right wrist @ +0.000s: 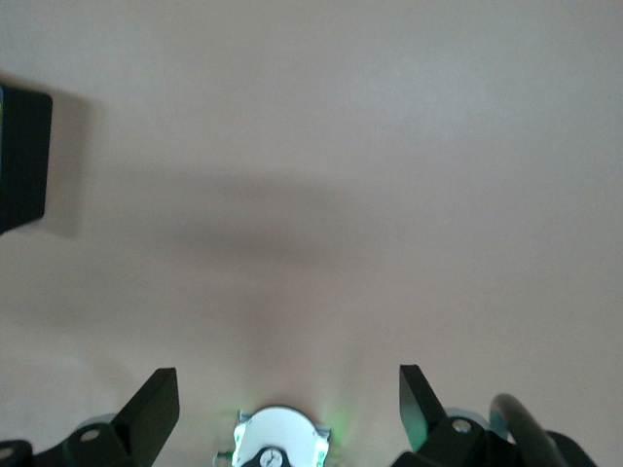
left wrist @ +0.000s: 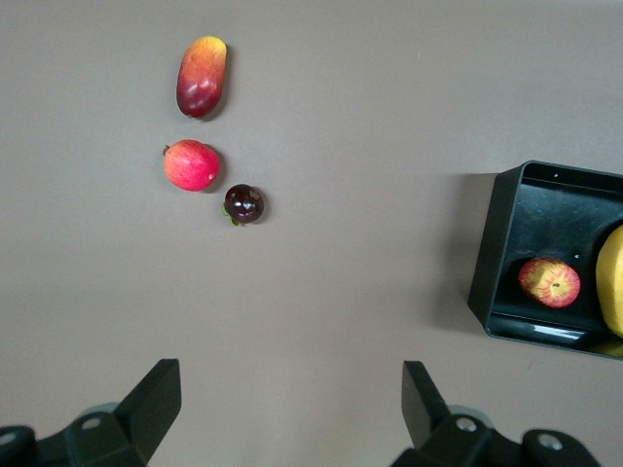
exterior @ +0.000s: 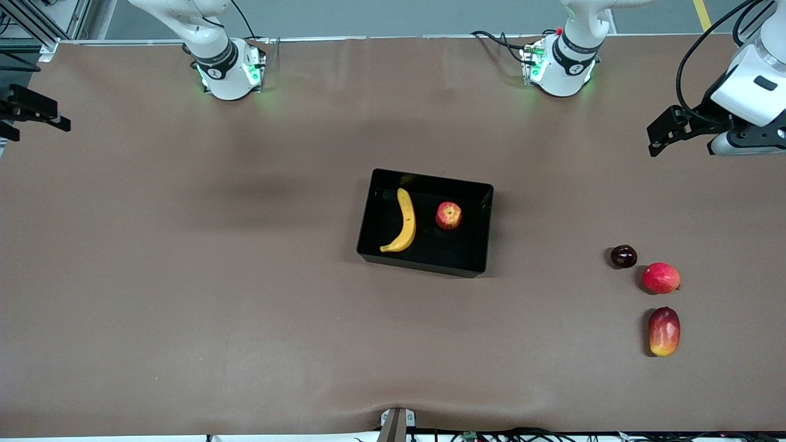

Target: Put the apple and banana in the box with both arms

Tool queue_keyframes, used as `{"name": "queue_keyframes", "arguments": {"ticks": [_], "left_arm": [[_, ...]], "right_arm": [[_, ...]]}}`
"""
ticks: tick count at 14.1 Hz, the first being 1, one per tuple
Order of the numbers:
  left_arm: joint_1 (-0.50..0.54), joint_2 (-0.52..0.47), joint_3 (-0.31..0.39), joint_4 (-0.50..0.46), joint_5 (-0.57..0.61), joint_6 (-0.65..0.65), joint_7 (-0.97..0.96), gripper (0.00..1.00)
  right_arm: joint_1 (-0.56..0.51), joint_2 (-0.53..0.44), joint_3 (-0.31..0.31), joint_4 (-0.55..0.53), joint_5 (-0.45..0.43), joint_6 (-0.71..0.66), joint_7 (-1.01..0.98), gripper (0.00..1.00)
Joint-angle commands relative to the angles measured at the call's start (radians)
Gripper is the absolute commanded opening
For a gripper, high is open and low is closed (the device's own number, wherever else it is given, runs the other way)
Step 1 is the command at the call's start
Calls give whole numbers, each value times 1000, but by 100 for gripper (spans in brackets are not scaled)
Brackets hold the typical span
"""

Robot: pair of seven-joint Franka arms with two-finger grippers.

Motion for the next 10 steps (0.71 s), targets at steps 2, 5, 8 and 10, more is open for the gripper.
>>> {"name": "queue_keyframes", "arguments": {"ticks": [2, 5, 8, 10], "left_arm": [[5, 8, 3, 22, -25, -6, 5, 100], [5, 8, 1, 20, -43, -6, -8, 100], [3, 8, 1, 19, -51, -8, -44, 100], [3, 8, 1, 19, -51, -9, -55, 100]], "right_arm": [[-9, 6, 13, 14, 39, 46, 1, 100], [-43, 0, 2, 24, 44, 44, -18, 100], [-37, -1, 7, 24, 28, 31, -30, 100], [-40, -2, 5, 22, 24, 3, -33, 100]]}}
